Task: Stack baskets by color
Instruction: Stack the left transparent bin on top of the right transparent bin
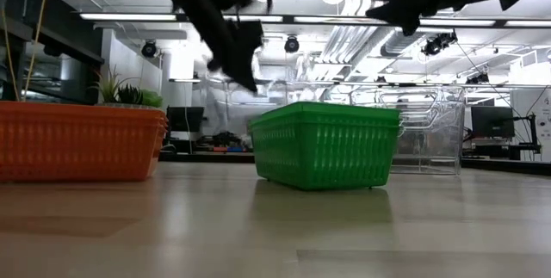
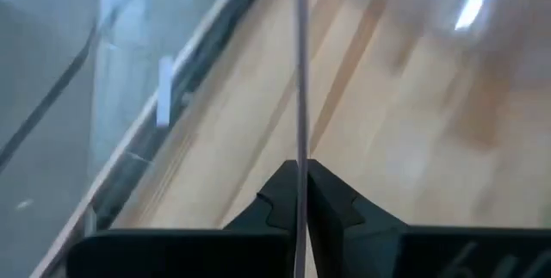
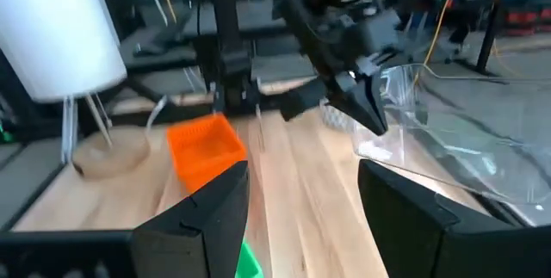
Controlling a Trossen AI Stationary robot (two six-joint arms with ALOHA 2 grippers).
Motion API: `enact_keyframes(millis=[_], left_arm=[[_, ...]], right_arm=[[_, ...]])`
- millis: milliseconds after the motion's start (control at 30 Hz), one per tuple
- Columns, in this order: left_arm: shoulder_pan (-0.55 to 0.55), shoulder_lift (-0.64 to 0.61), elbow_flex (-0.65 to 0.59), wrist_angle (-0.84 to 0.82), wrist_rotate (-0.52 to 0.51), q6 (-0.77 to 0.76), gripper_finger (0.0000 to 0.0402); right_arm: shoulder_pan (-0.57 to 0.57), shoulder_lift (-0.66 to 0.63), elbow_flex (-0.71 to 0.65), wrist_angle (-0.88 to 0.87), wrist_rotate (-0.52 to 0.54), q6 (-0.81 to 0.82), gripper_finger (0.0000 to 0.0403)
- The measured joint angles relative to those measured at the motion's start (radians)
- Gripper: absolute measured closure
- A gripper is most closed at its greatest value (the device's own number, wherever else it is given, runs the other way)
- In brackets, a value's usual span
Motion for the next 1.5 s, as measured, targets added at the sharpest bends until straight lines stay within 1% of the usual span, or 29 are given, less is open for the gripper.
enact_keyframes(millis=[133,167,200,267,333,400,433,533,633,700,800,867,967,1033,1167,1267,1500], left_arm=[[-0.038,-0.129,0.000,0.020,0.014,-0.090,0.0401],[-0.052,-0.154,0.000,0.029,0.012,-0.119,0.0401],[-0.068,-0.176,0.000,0.040,0.011,-0.145,0.0401],[-0.107,-0.207,0.000,0.062,0.009,-0.191,0.0401],[-0.151,-0.220,0.000,0.093,0.010,-0.214,0.0401],[-0.194,-0.221,0.000,0.115,0.009,-0.225,0.0401],[-0.212,-0.221,0.000,0.125,0.008,-0.225,0.0401],[-0.256,-0.213,0.000,0.172,-0.019,-0.225,0.0401],[-0.266,-0.206,0.000,0.202,-0.027,-0.236,0.0401],[-0.265,-0.207,0.000,0.233,-0.008,-0.260,0.0401],[-0.262,-0.207,0.000,0.229,0.023,-0.278,0.0401],[-0.263,-0.207,0.000,0.229,0.033,-0.280,0.0401],[-0.270,-0.207,0.000,0.228,0.036,-0.280,0.0401],[-0.271,-0.207,0.000,0.230,0.038,-0.280,0.0401],[-0.270,-0.207,0.000,0.230,0.039,-0.278,0.0401],[-0.270,-0.213,0.000,0.226,0.039,-0.278,0.0401],[-0.269,-0.228,0.000,0.204,0.041,-0.276,0.0401]], right_arm=[[0.000,-0.043,0.000,0.054,0.014,0.038,0.0199],[0.001,-0.057,0.001,0.060,0.046,0.056,0.0199],[0.001,-0.070,0.006,0.041,0.101,0.077,0.0199],[0.000,-0.089,0.045,-0.084,0.257,0.104,0.0199],[0.000,-0.090,0.102,-0.283,0.433,0.148,0.0199],[0.000,-0.075,0.159,-0.496,0.564,0.222,0.0199],[0.000,-0.066,0.183,-0.589,0.610,0.260,0.0199],[-0.010,-0.028,0.218,-0.810,0.681,0.357,0.0200],[-0.028,0.009,0.208,-0.930,0.708,0.452,0.0211],[-0.044,0.034,0.193,-0.993,0.755,0.490,0.0228],[-0.073,0.069,0.176,-1.076,0.823,0.536,0.0269],[-0.092,0.086,0.167,-1.088,0.842,0.556,0.0306],[-0.122,0.117,0.153,-1.062,0.820,0.545,0.0372],[-0.136,0.141,0.135,-1.038,0.804,0.536,0.0394],[-0.163,0.196,0.096,-0.979,0.792,0.529,0.0383],[-0.183,0.228,0.059,-0.892,0.787,0.492,0.0396],[-0.195,0.289,0.015,-0.636,0.674,0.465,0.0401]])
